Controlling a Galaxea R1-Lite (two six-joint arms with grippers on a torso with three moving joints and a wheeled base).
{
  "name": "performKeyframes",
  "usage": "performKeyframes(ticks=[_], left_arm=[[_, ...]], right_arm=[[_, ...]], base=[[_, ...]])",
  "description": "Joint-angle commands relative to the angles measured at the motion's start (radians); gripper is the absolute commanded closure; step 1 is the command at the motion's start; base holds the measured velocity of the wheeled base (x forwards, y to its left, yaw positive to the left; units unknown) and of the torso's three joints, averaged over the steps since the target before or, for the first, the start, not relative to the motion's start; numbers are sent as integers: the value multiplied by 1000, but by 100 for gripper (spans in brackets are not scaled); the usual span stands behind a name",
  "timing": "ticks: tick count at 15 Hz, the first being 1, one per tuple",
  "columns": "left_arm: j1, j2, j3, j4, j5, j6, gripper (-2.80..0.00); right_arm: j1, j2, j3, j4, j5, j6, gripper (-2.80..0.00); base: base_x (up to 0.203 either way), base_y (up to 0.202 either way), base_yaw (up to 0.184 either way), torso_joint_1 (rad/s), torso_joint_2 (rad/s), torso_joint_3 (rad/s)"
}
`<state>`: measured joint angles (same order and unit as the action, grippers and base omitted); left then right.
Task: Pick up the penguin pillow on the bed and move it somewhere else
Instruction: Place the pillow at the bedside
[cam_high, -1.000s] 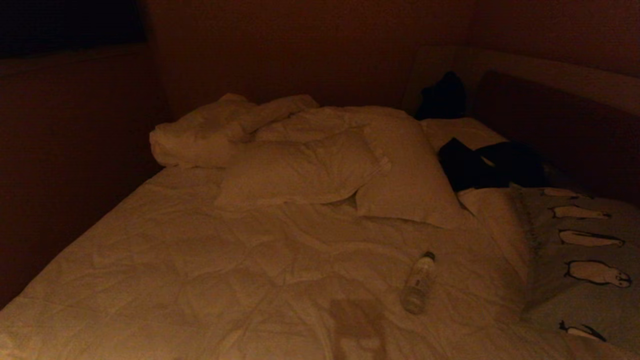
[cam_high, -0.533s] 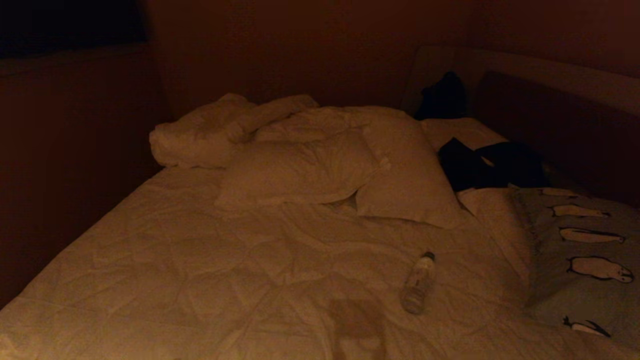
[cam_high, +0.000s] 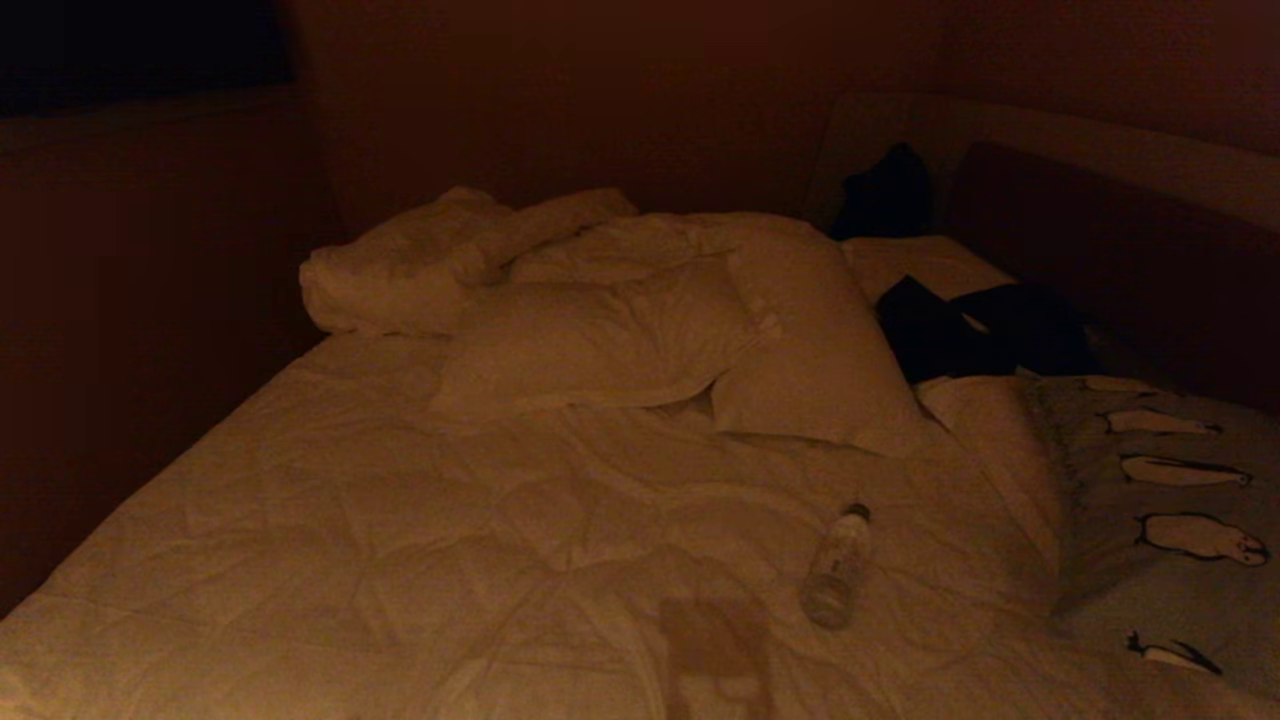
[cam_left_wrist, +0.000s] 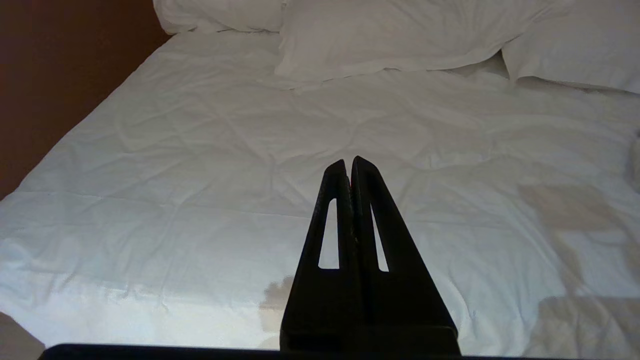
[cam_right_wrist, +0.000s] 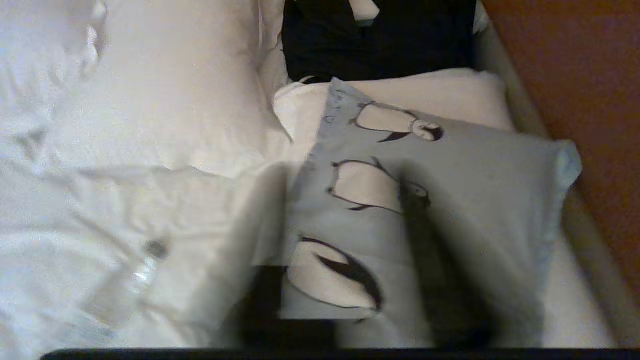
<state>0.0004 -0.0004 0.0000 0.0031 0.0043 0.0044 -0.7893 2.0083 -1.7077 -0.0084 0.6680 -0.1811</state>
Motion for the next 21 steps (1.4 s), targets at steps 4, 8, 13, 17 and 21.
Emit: performKeyframes(ticks=[4,8,13,17,21], left_arm=[[1,0,0,0,0,0,0],[0,0,0,0,0,0,0],[1,-1,0,0,0,0,0],[0,-1,0,0,0,0,0],[1,0,0,0,0,0,0]], right_arm=[[29,-136,13,184,-70,195,0],[24,-246,242,256,-67,285,0],[-186,-316,481,256,-23,384,0],[-352,-249,507,257,40,340,0],[-471,-86,519,253,47,187,0]], base=[[0,0,0,0,0,0],[0,0,0,0,0,0],[0,0,0,0,0,0],[0,0,0,0,0,0],[0,0,0,0,0,0]])
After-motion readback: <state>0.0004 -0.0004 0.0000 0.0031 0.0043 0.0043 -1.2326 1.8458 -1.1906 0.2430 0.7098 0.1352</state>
